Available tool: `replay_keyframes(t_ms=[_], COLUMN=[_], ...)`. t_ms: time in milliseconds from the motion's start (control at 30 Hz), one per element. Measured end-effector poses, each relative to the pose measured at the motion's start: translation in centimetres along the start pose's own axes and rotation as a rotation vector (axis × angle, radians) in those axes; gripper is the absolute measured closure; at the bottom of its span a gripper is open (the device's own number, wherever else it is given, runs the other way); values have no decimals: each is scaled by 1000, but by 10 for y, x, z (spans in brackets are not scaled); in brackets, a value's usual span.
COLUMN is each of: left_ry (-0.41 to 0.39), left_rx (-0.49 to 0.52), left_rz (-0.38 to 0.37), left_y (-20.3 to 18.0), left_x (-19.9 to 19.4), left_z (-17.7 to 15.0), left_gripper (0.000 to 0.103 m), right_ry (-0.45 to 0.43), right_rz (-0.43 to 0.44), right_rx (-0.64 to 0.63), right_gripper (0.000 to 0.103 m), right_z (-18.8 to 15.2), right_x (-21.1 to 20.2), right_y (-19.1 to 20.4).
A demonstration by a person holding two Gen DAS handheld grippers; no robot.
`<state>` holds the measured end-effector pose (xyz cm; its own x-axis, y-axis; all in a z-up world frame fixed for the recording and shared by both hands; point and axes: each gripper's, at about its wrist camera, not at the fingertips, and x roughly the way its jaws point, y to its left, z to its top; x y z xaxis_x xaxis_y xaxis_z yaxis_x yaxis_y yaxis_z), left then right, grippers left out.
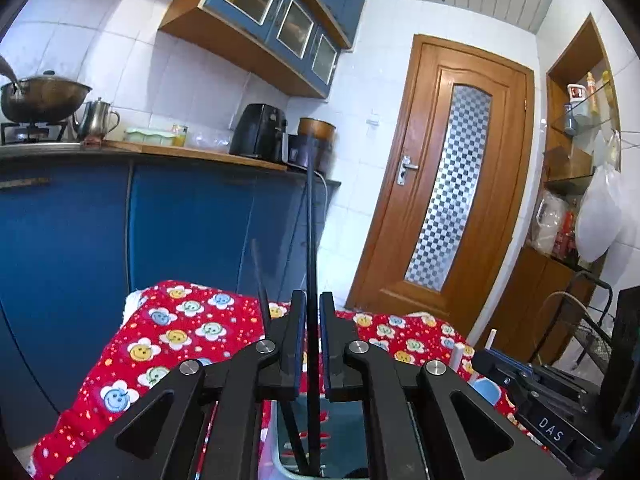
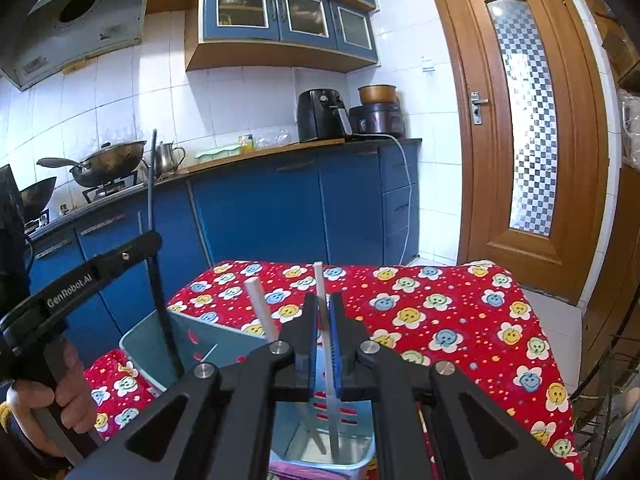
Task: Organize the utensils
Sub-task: 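Open both grippers to release the chopsticks into the box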
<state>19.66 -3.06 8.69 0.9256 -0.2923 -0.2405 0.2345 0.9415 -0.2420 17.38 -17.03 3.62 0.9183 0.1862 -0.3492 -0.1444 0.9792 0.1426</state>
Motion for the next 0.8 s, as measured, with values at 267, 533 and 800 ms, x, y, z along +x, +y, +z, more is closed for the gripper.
replay_keyframes(t_ms=[267,533,800], left_ry=[16,66,98], left_rx=[11,14,20], left_rz=[-9,-9,10], left_y=[-3,-3,1], left_x=[-14,-35,-60], left_z=[2,0,-3], left_gripper=[71,70,69], right_ry=[-25,-30,-2], right_rz=[9,5,-32], right_rx=[42,77,79], right_gripper=[72,67,67], right_z=[4,2,-6], right_x=[-18,-44,-73], right_y=[1,1,6])
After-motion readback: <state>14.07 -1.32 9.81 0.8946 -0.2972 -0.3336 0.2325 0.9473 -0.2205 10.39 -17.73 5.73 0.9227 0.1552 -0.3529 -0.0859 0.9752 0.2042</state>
